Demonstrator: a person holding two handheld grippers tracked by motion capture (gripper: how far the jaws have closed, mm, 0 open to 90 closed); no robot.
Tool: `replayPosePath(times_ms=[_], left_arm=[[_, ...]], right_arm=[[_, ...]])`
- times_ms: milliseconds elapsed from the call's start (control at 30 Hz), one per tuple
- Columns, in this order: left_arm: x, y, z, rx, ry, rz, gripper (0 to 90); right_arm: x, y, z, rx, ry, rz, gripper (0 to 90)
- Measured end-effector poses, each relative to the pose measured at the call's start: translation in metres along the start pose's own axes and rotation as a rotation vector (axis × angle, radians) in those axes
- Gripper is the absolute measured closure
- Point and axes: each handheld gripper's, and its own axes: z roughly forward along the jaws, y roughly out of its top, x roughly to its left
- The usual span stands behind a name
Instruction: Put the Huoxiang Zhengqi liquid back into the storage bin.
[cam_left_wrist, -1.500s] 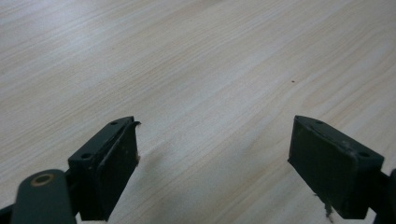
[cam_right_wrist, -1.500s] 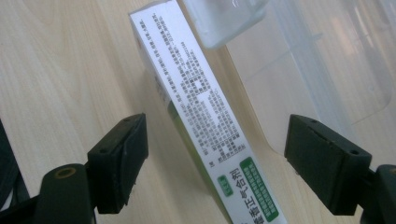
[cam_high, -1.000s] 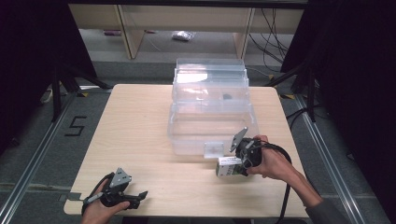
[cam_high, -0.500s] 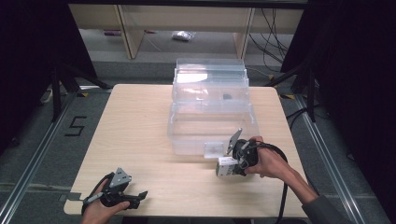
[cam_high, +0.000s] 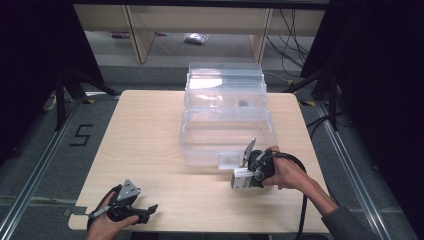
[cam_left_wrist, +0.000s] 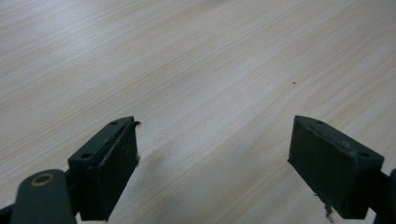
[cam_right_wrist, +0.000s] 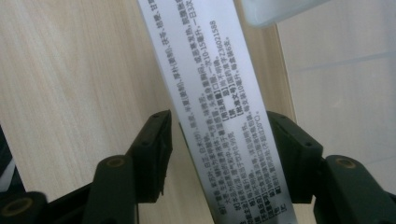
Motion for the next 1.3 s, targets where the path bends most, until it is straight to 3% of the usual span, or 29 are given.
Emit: replayPosePath(times_ms=[300,367,400,467,500,633,667,767,967,1067,1133,1167,1300], left_arm=[[0.000,0.000,0.000,0.003,0.000,0.005,15.1],[0.000,0.000,0.000,0.002,-0.001,0.003,15.1],[0.000,0.000,0.000,0.003,0.001,0.004,15.1],[0.000,0.000,0.000,0.006,0.000,0.007,15.1],[0.000,0.000,0.000,0.006,0.001,0.008,15.1],[0.000,0.000,0.000,0.007,0.000,0.008,15.1],[0.000,0.000,0.000,0.004,0.000,0.006,15.1],[0.000,0.000,-0.001,0.008,-0.001,0.009,15.1],[0.000,0.000,0.000,0.007,0.000,0.011,15.1],[0.000,0.000,0.000,0.001,0.001,0.001,15.1],[0.000,0.000,0.000,0.003,0.001,0.003,15.1],[0.000,0.000,0.000,0.004,0.001,0.004,15.1],[0.000,0.000,0.000,0.003,0.001,0.002,15.1]], right_arm=[[0.000,0.002,0.001,0.046,-0.008,-0.013,52.3],[-0.001,0.002,0.001,0.057,0.009,-0.040,54.4],[-0.002,0.002,0.003,0.048,0.003,-0.081,54.8],[0.001,0.003,0.002,0.072,0.008,-0.053,56.0],[0.000,0.003,0.002,0.080,0.014,-0.081,56.9],[0.002,0.007,0.001,0.112,0.025,-0.091,61.5],[-0.001,0.007,0.002,0.093,0.016,-0.145,62.4],[0.002,0.008,0.000,0.123,0.035,-0.107,63.6],[0.000,0.007,0.001,0.106,0.046,-0.126,63.9],[0.001,0.005,-0.003,0.105,0.053,-0.085,64.0],[0.000,0.004,-0.006,0.095,0.057,-0.089,64.1],[0.002,0.003,-0.008,0.099,0.055,-0.063,64.0],[0.000,0.002,-0.019,0.093,0.051,-0.068,64.0]])
